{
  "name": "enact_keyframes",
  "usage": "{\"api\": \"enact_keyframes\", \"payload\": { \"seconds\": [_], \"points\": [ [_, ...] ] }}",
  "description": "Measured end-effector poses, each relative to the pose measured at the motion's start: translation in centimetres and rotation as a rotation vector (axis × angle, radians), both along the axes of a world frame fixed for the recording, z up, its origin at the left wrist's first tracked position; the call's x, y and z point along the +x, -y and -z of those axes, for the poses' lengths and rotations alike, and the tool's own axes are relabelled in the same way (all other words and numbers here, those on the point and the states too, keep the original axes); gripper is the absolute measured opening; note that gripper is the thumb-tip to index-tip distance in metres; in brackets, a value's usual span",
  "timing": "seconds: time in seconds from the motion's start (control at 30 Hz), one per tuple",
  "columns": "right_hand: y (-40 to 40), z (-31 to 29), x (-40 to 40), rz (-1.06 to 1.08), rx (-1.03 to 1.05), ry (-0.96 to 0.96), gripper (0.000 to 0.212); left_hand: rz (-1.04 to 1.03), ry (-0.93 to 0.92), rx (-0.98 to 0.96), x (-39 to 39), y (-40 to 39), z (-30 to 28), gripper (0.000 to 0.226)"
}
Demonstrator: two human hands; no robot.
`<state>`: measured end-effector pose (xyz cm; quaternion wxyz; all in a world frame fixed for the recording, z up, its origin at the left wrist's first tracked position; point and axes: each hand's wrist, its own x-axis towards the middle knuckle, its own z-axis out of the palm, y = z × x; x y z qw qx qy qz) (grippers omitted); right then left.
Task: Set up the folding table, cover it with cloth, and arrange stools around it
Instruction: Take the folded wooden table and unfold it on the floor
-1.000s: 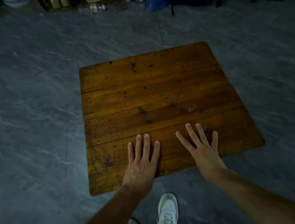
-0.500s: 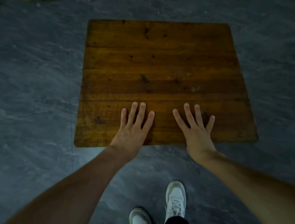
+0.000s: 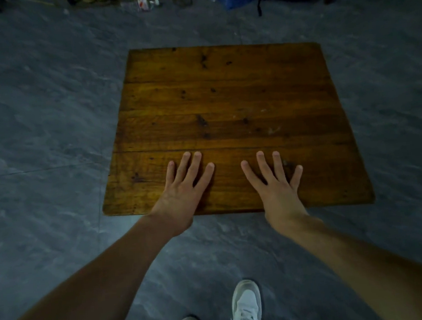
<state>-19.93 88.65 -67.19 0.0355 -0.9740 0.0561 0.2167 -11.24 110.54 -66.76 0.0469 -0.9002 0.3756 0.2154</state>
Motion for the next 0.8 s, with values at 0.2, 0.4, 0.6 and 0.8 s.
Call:
{"api": "enact_keyframes", "payload": {
  "seconds": [0.2,0.4,0.6,0.8],
  "points": [
    [4.5,-1.0,4.8,-0.035,-0.008,-0.017,0.122,-0.076,-0.001,0.012,2.7,4.3,-0.5,0.130],
    [5.5,-1.1,8.6,-0.044,0.015,0.007,0.121,-0.098,0.017,-0.017,6.4,5.4,-0.3,0.118],
    [5.2,-0.5,11.6,-0.033,0.027,0.026,0.122,-0.085,0.019,0.016,10.0,5.1,-0.1,0.127],
    [6.4,0.0,17.1,-0.015,0.028,0.026,0.125,-0.070,0.023,0.047,15.6,6.5,0.4,0.135]
  ]
}}
